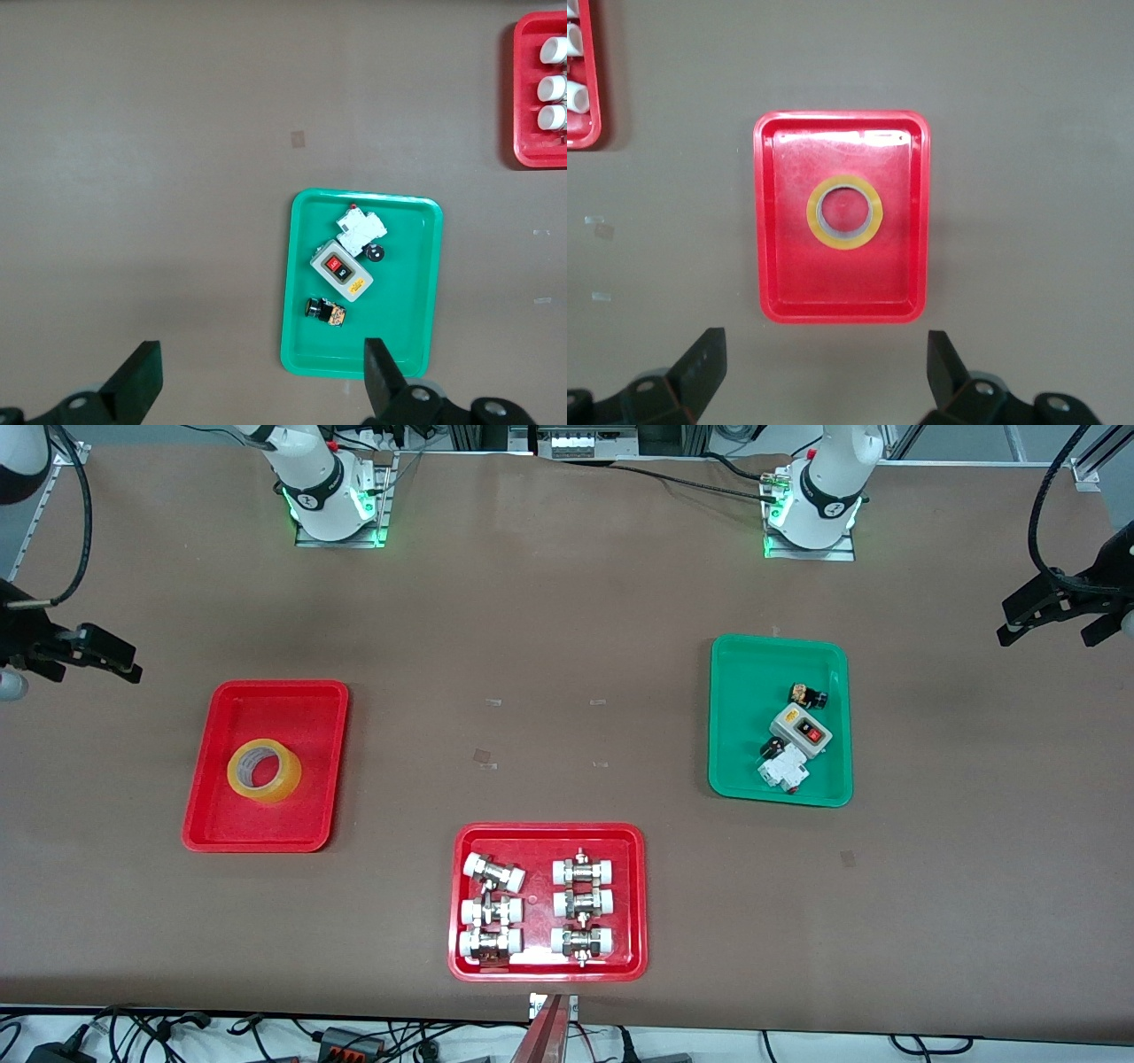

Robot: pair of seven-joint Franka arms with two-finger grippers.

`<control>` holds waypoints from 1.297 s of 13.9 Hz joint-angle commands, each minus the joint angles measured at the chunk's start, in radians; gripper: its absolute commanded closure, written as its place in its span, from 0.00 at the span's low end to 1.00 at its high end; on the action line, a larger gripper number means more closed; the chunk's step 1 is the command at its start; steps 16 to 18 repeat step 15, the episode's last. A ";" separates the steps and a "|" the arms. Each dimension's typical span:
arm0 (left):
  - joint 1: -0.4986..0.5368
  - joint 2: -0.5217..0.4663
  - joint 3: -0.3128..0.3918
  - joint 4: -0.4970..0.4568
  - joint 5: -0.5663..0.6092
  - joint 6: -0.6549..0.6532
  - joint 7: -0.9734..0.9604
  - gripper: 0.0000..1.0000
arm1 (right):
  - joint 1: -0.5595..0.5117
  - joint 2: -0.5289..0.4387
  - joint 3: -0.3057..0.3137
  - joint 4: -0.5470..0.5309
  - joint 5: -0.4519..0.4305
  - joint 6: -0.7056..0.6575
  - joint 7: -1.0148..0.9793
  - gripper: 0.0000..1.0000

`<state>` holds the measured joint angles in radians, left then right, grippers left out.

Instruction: Left arm passes tape to right arm into tray

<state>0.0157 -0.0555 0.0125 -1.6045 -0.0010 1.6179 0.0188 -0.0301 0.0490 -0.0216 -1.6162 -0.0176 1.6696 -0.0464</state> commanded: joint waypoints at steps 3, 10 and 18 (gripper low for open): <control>0.000 -0.012 0.003 -0.009 0.004 0.000 -0.002 0.00 | -0.002 -0.038 0.000 -0.036 0.010 0.001 -0.020 0.00; 0.000 -0.012 0.001 -0.012 0.004 -0.001 -0.002 0.00 | -0.004 -0.054 0.000 -0.039 0.010 -0.017 -0.032 0.00; -0.002 -0.010 0.001 -0.015 0.004 -0.001 -0.002 0.00 | -0.004 -0.055 0.000 -0.039 0.012 -0.019 -0.030 0.00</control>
